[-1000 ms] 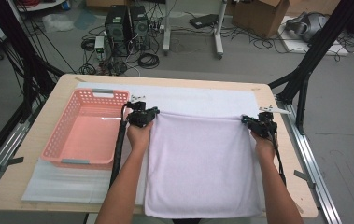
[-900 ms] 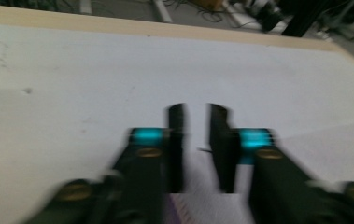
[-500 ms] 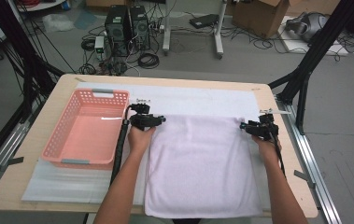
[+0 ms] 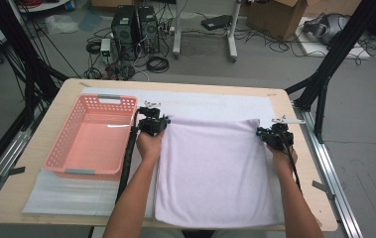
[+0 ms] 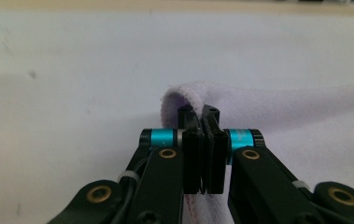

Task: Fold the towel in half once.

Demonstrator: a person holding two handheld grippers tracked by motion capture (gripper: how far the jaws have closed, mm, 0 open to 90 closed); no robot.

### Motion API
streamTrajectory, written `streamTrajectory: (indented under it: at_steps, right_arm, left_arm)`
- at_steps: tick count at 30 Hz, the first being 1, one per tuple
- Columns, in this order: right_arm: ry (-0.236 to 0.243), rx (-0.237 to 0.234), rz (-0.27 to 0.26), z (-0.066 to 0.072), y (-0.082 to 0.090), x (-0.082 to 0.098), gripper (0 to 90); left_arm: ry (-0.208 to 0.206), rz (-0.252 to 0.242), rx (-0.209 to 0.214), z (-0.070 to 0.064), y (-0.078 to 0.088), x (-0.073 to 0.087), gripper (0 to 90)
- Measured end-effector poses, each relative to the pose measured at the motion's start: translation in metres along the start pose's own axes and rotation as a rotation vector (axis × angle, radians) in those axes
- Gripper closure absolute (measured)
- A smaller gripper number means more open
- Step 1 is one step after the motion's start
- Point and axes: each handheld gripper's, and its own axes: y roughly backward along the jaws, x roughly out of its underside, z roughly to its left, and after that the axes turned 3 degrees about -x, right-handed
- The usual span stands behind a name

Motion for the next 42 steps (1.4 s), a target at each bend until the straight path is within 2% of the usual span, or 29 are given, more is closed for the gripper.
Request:
streamTrajectory:
  at_steps: [3,4,6,7,8,10,11,13,14,15,16,18,20,22,24,26,29,31,33,34,36,40,42]
  right_arm:
    - [-0.002,0.025,-0.073,-0.002,0.001,-0.011,86.8]
    - [-0.008,0.027,-0.084,-0.004,-0.001,-0.013,86.8]
    - [-0.015,0.038,-0.089,-0.008,-0.005,-0.019,86.7]
    - [-0.016,0.04,-0.103,-0.009,-0.006,-0.021,86.6]
    - [-0.012,0.05,-0.128,-0.008,-0.007,-0.022,86.6]
    - [-0.025,0.074,-0.146,-0.007,-0.011,-0.025,85.7]
    - [-0.027,0.075,-0.139,-0.008,-0.013,-0.026,83.3]
    - [-0.044,0.069,-0.092,-0.009,-0.019,-0.024,68.4]
    - [-0.065,0.047,-0.079,-0.012,-0.02,-0.022,64.5]
    - [-0.083,0.023,-0.067,-0.014,-0.019,-0.019,64.6]
    - [-0.085,0.029,-0.065,-0.015,-0.017,-0.017,64.7]
    - [-0.101,0.034,-0.064,-0.016,-0.013,-0.012,64.5]
    - [-0.123,0.016,-0.028,-0.017,-0.008,-0.011,63.3]
    - [-0.11,0.02,-0.018,-0.015,0.0,-0.012,63.9]
    - [-0.088,0.028,-0.036,-0.013,0.012,-0.014,63.6]
    - [-0.092,0.016,-0.049,-0.012,0.024,-0.012,63.0]
    - [-0.07,-0.001,-0.054,-0.009,0.043,-0.003,63.1]
    - [-0.059,-0.013,-0.051,-0.005,0.056,0.006,63.0]
    - [-0.045,-0.014,-0.053,-0.001,0.068,0.017,62.7]
    - [-0.047,-0.019,-0.056,0.002,0.073,0.024,62.7]
    - [-0.044,-0.024,-0.055,0.006,0.082,0.037,62.6]
    - [-0.049,-0.065,-0.04,0.017,0.097,0.063,60.6]
    - [-0.045,-0.087,-0.034,0.022,0.105,0.073,59.8]
  left_arm:
    - [0.007,-0.046,-0.001,0.001,0.0,-0.014,88.0]
    - [0.01,-0.062,-0.002,0.002,-0.001,-0.018,88.0]
    - [-0.014,-0.064,-0.009,0.004,-0.006,-0.026,87.9]
    - [-0.018,-0.09,-0.011,0.004,-0.008,-0.027,87.9]
    - [0.004,-0.114,0.001,0.007,-0.011,-0.028,87.8]
    - [0.027,-0.119,0.01,0.008,-0.015,-0.026,86.4]
    - [0.035,-0.106,0.025,0.009,-0.017,-0.024,79.3]
    - [0.058,-0.067,0.073,0.009,-0.019,-0.02,57.0]
    - [0.054,-0.052,0.1,0.009,-0.019,-0.017,51.2]
    - [0.027,-0.029,0.102,0.007,-0.018,-0.016,50.4]
    - [0.011,-0.037,0.099,0.005,-0.016,-0.012,49.0]
    - [0.014,-0.049,0.115,0.002,-0.012,-0.006,49.1]
    - [-0.016,-0.012,0.128,-0.003,-0.01,-0.002,47.8]
    - [-0.043,0.012,0.156,-0.008,-0.006,0.0,46.5]
    - [-0.036,-0.014,0.167,-0.014,0.003,0.006,47.0]
    - [-0.054,-0.002,0.188,-0.02,0.011,0.013,46.9]
    - [-0.068,0.001,0.211,-0.025,0.025,0.026,47.1]
    - [-0.093,0.0,0.214,-0.026,0.036,0.033,47.0]
    - [-0.101,-0.029,0.221,-0.029,0.046,0.041,46.6]
    - [-0.121,-0.024,0.221,-0.03,0.051,0.045,46.6]
    - [-0.116,-0.019,0.235,-0.03,0.06,0.053,46.5]
    - [-0.115,0.003,0.261,-0.032,0.079,0.075,44.4]
    - [-0.123,0.021,0.259,-0.031,0.088,0.088,44.3]
